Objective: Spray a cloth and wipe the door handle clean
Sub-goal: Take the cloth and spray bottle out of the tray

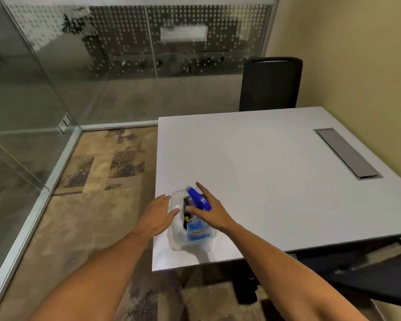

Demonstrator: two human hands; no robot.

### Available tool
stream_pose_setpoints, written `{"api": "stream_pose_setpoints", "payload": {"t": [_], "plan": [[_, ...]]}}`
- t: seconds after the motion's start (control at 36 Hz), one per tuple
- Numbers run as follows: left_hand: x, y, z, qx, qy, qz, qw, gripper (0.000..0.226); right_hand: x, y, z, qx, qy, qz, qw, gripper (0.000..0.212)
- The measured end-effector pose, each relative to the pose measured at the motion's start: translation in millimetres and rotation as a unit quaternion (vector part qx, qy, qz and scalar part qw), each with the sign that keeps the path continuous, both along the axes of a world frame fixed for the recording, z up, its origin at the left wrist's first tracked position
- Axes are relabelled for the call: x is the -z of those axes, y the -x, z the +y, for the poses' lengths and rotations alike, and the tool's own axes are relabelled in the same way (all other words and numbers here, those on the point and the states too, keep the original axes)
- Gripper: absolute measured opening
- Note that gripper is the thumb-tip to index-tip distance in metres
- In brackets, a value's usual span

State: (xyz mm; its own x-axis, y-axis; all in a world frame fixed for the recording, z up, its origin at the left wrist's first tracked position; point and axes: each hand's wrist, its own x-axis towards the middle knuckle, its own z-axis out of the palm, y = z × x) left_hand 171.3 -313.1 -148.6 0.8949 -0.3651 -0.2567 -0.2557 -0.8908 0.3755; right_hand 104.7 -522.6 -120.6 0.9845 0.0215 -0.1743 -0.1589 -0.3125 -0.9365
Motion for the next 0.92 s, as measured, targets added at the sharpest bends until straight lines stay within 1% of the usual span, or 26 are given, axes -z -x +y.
{"api": "stream_pose_setpoints", "payload": {"t": [0.06, 0.11, 0.19, 0.36, 0.44, 0.58, 0.67, 0.81, 0.92], "plan": [[1.4, -5.5, -4.2, 0.002, -0.005, 0.003, 1.000, 0.066, 1.9, -4.6, 0.2, -0.016, -0.011, -0.008, 1.000, 0.075], [3.2, -11.8, -9.0, 0.002, -0.021, 0.008, 1.000, 0.063, 5.9, -7.0, 1.3, -0.010, -0.022, -0.016, 1.000, 0.063], [5.1, -24.3, -17.5, -0.006, -0.040, 0.010, 0.999, 0.059, 11.8, -11.2, 1.9, 0.023, -0.024, -0.019, 0.999, 0.049], [7.0, -52.9, -43.8, 0.021, -0.025, 0.035, 0.999, 0.053, 4.8, -15.3, -9.1, 0.106, -0.049, -0.029, 0.993, 0.026], [6.8, -63.7, -60.8, 0.031, -0.016, 0.035, 0.999, 0.045, -6.1, -13.8, -18.5, 0.144, -0.067, -0.050, 0.986, 0.028], [12.5, -73.7, -87.9, 0.049, -0.013, 0.056, 0.997, 0.042, -38.7, -8.9, -34.4, 0.193, -0.098, -0.111, 0.970, 0.052], [18.1, -77.2, -100.6, 0.063, -0.022, 0.070, 0.995, 0.039, -58.8, -7.6, -41.5, 0.218, -0.103, -0.133, 0.961, 0.050], [28.9, -78.1, -117.9, 0.071, -0.049, 0.099, 0.991, 0.032, -77.0, -2.8, -51.4, 0.235, -0.100, -0.150, 0.955, 0.054], [38.3, -76.7, -126.7, 0.071, -0.055, 0.117, 0.989, 0.038, -78.1, 4.3, -61.4, 0.242, -0.084, -0.157, 0.954, 0.059]]}}
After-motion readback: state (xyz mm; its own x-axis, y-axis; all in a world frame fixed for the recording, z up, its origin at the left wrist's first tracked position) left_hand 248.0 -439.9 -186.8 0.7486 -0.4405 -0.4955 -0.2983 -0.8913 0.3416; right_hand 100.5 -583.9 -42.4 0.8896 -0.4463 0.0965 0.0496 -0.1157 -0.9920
